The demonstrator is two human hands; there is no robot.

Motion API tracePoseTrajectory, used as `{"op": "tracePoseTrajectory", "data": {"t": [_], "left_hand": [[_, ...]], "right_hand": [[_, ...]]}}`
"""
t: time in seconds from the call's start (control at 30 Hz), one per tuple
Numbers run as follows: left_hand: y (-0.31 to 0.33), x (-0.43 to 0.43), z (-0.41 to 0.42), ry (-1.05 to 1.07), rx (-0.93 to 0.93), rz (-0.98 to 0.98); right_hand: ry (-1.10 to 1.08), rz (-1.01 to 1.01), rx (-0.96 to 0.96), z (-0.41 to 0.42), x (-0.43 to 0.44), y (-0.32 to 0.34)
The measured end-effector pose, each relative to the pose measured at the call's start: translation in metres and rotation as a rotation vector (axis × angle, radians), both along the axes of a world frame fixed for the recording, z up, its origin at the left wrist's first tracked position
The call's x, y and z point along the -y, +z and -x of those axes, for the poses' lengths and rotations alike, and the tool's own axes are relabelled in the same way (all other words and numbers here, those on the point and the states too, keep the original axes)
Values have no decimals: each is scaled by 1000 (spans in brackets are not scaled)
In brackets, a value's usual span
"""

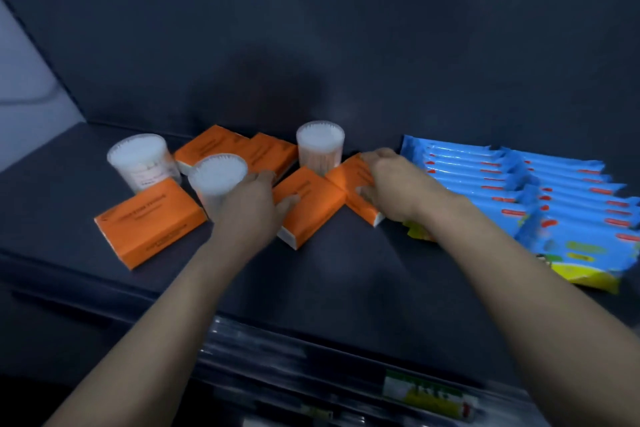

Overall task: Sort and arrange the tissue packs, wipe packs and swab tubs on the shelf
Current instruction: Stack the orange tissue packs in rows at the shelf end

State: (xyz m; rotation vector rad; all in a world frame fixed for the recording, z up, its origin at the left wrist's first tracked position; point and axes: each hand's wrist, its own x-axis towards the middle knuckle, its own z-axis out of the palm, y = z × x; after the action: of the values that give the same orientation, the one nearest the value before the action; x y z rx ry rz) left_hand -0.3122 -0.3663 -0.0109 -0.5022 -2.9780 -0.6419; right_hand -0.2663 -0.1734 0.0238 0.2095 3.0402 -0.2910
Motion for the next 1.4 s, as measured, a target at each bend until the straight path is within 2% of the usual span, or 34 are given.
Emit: {"op": "tracePoseTrajectory", "data": {"t": [0.1, 0.17, 0.3, 0.4, 0.63, 0.73, 0.8, 1.07, 1.23, 1.4], "left_hand": [[1, -6, 14, -59, 144, 193], [3, -8, 19, -84, 239, 238], [6, -2, 25, -99, 295, 190], [5, 5, 24, -99, 298, 146], [4, 25, 12, -71, 329, -109], [7, 33, 6, -9, 356, -250], [14, 37, -4, 63, 326, -266], [27, 48, -51, 249, 173, -412], [36, 48, -68, 251, 155, -477], [51, 37, -73, 143, -3, -452]], "right_hand": [[-96, 5, 138, 18, 5, -10], [-177, -22, 222, 27, 5, -17], [-283, -3, 300, 39, 5, -26], [-329, -35, 287, 43, 9, -26], [-339, -58, 325, 50, 14, -20], [-324, -83, 271, 52, 17, -20], [-291, -87, 233, 52, 20, -19], [-76, 81, 75, 42, 20, -9], [-3, 126, -38, 19, 25, 6], [-52, 176, -185, -25, 12, 35]]}}
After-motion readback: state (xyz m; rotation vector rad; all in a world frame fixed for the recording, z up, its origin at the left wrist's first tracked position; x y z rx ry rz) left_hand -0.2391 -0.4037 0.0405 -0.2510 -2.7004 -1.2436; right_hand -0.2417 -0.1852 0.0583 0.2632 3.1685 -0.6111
